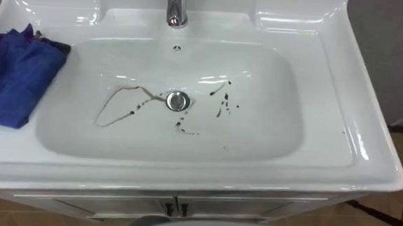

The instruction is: Wipe basin

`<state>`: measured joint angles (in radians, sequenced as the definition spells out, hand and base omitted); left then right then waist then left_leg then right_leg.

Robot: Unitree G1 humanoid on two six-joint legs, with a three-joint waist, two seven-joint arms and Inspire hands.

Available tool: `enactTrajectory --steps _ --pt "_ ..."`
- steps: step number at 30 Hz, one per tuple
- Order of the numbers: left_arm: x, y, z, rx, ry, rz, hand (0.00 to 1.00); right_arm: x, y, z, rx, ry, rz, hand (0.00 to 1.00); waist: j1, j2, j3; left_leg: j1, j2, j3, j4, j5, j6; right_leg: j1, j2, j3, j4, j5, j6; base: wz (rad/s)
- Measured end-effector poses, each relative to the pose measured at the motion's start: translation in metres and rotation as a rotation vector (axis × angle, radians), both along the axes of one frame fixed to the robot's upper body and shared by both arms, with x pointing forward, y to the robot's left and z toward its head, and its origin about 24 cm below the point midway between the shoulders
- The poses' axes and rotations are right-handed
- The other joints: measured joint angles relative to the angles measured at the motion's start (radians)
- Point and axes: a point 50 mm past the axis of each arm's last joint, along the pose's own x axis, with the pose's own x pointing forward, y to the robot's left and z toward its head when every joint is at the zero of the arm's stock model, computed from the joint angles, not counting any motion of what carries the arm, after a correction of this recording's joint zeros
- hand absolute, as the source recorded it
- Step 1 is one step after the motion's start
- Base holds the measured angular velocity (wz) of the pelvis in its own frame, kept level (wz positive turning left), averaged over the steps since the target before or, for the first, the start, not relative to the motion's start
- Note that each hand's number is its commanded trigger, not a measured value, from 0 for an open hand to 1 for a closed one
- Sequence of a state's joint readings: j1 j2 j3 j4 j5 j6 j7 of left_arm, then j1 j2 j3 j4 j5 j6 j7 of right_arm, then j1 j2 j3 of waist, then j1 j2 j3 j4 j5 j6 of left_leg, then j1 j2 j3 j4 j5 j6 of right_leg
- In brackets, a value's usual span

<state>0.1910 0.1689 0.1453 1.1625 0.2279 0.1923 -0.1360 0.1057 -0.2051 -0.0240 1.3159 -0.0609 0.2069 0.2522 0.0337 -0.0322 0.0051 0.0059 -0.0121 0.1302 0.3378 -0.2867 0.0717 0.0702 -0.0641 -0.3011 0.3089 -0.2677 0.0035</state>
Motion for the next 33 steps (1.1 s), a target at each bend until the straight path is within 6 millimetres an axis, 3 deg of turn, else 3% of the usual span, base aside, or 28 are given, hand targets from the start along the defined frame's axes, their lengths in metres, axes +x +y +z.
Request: enactTrajectory --steps 3,6,18,33 --pt "0.001 -0.001 0.0 -0.01 0.003 0.003 0.0 -0.001 0.0 0.0 0.0 0.003 -0.002 0.0 -0.001 0.006 -0.004 0.006 0.001 0.0 -0.002 0.001 -0.002 0.005 0.001 0.0 0.0 0.0 -0.002 0.0" --pt "0.0 0.001 0.0 -0.007 0.002 0.028 0.0 -0.003 -0.001 0.0 0.001 0.009 0.001 0.0 -0.001 0.004 -0.0009 0.023 0.002 0.001 -0.005 0.001 -0.004 0.019 0.003 0.002 -0.002 -0.001 -0.003 0.0" --pt "0.001 0.002 0.0 0.028 0.01 0.035 0.0 -0.002 -0.001 0.001 0.008 0.007 -0.014 0.0 -0.002 0.007 -0.0005 0.022 0.001 0.001 -0.007 0.004 -0.009 0.017 -0.001 -0.001 -0.005 -0.011 -0.011 0.0" --pt "-0.021 0.006 0.001 0.101 0.003 0.3 0.0 -0.007 -0.001 0.0 0.005 0.018 -0.024 0.0 -0.001 0.004 -0.0015 0.025 -0.007 -0.027 -0.029 0.006 -0.014 0.035 0.0 -0.031 -0.038 -0.012 -0.008 0.05"
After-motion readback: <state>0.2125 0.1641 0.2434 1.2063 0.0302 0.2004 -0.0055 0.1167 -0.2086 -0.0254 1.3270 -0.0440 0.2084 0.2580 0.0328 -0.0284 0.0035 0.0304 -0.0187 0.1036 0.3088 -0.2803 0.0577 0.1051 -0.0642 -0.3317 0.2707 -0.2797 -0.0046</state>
